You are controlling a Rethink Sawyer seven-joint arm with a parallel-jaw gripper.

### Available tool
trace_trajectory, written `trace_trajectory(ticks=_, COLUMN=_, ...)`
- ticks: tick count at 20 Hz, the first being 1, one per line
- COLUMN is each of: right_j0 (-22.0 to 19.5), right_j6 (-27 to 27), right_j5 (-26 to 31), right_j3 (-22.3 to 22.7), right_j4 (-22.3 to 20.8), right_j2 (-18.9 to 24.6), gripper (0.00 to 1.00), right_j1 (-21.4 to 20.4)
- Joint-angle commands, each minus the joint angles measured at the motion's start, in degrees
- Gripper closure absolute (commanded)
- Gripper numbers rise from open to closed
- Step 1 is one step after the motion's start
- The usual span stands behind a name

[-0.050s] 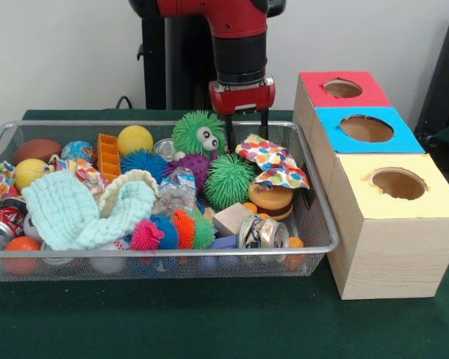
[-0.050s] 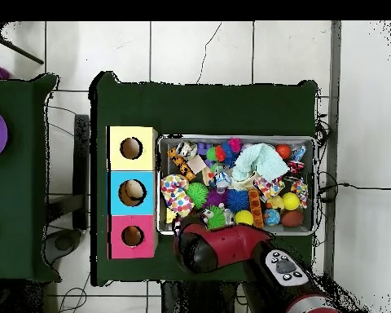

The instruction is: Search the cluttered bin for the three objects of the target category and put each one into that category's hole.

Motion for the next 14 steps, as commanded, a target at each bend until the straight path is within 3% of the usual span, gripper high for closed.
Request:
trace_trajectory(ticks=1, right_j0=2.1, right_j6=2.8, right_j5=-5.5, right_j3=-9.1, right_j4=-3.9, right_j2=-0.5, gripper=0.0, right_j1=3.5)
trace_trajectory(ticks=10, right_j0=9.2, right_j6=6.2, right_j5=-13.3, right_j3=-11.3, right_j4=-1.3, right_j2=-8.1, gripper=0.0, right_j1=9.2)
trace_trajectory(ticks=14, right_j0=9.2, right_j6=5.6, right_j5=-13.6, right_j3=-12.1, right_j4=-1.2, right_j2=-8.0, gripper=0.0, right_j1=10.0)
